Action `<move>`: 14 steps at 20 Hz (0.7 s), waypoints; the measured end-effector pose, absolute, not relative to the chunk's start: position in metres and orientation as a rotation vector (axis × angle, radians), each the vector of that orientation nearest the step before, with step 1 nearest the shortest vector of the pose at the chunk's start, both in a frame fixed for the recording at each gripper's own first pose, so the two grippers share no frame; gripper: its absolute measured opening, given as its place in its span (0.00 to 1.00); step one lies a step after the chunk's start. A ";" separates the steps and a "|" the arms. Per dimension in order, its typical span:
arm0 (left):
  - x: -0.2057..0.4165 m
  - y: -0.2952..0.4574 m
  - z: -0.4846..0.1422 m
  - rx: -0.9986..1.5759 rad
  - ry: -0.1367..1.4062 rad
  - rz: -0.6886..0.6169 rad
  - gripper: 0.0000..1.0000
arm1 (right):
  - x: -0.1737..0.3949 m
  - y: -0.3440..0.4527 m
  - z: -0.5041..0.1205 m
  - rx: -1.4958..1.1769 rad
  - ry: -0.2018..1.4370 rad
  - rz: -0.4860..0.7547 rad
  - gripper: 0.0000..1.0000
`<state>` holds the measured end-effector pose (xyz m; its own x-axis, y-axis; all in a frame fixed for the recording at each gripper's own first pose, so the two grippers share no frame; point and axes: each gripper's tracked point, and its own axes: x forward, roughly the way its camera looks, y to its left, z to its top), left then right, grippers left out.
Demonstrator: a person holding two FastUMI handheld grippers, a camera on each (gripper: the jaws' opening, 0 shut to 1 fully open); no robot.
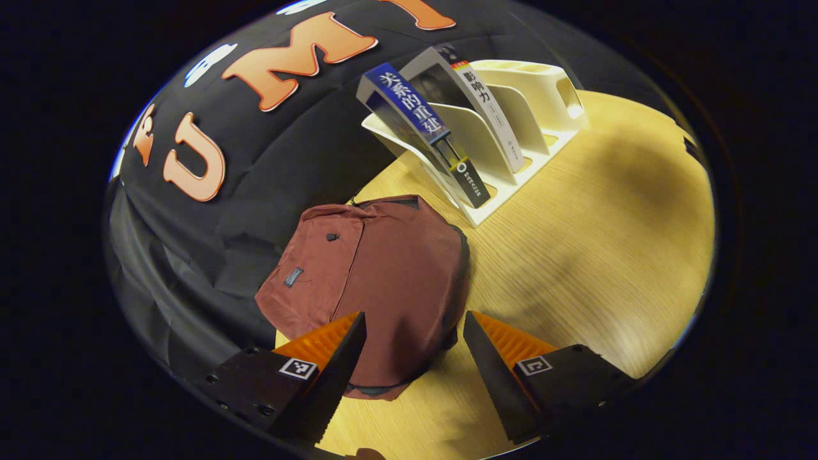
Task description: Open the schoolbag, grab two books from the bookshelf and put them into the schoolbag.
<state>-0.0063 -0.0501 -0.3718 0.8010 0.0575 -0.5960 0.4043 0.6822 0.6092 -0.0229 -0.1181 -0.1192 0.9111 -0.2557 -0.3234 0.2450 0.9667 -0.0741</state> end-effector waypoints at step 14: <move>0.022 -0.026 -0.371 0.762 0.731 -0.152 0.97 | -0.009 -0.116 -0.134 0.019 0.385 -0.246 0.97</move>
